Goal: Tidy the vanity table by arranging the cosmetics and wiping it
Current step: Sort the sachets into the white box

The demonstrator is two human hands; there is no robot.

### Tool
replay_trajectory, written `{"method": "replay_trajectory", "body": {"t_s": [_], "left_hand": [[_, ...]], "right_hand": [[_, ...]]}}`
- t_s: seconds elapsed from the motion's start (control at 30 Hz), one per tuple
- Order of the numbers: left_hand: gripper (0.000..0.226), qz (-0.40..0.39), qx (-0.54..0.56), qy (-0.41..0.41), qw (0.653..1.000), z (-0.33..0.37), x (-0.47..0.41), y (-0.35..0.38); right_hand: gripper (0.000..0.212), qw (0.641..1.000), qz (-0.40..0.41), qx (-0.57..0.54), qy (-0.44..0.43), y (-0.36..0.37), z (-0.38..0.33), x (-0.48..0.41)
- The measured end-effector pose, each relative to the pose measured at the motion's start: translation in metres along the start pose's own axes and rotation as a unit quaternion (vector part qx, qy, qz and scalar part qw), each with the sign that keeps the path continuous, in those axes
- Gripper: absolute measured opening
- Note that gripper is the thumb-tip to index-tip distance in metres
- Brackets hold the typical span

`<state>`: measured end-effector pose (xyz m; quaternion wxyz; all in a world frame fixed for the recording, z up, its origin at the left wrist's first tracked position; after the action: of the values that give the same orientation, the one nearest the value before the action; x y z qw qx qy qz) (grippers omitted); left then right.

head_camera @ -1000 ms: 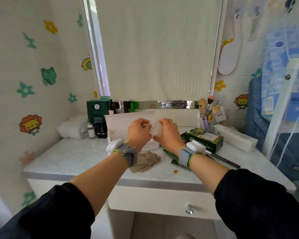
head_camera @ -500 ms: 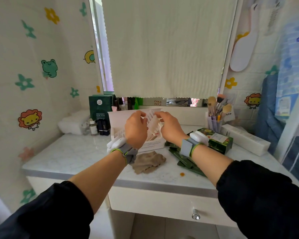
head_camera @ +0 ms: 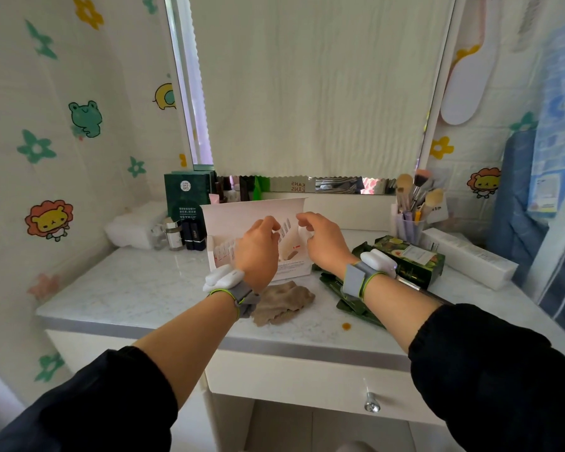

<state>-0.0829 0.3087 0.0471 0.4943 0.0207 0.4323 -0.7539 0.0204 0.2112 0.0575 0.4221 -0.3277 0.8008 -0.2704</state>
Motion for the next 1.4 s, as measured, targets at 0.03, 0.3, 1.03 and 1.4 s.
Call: {"method": "replay_trajectory", "body": {"t_s": [0.03, 0.3, 1.03, 1.4], "left_hand": [[0.014, -0.003, -0.009, 0.009, 1.000, 0.001, 0.001, 0.001], [0.024, -0.022, -0.079, 0.064, 0.995, 0.007, -0.001, 0.007], [0.026, -0.052, -0.153, 0.065, 0.985, 0.005, -0.009, 0.022], [0.032, -0.011, -0.095, 0.048, 0.994, -0.007, 0.013, -0.001]], "right_hand": [[0.056, 1.000, 0.000, 0.002, 0.001, 0.001, 0.001, 0.000], [0.061, 0.999, -0.018, 0.031, -0.031, 0.003, -0.002, -0.002], [0.050, 0.981, -0.076, 0.160, -0.085, 0.013, 0.004, -0.003], [0.045, 0.992, 0.061, 0.090, -0.062, 0.009, -0.005, 0.013]]}}
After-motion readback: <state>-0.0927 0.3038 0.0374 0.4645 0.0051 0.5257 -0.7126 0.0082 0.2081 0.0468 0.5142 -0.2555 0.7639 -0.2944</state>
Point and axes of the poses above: each hand's wrist, its own x-axis away from the middle knuckle, its own y-axis out of the palm, z = x × y, the point moved 3 cm from there along -x, towards the middle knuckle, and after that the axes turned 12 degrees about -y, right-handed, at the moved point
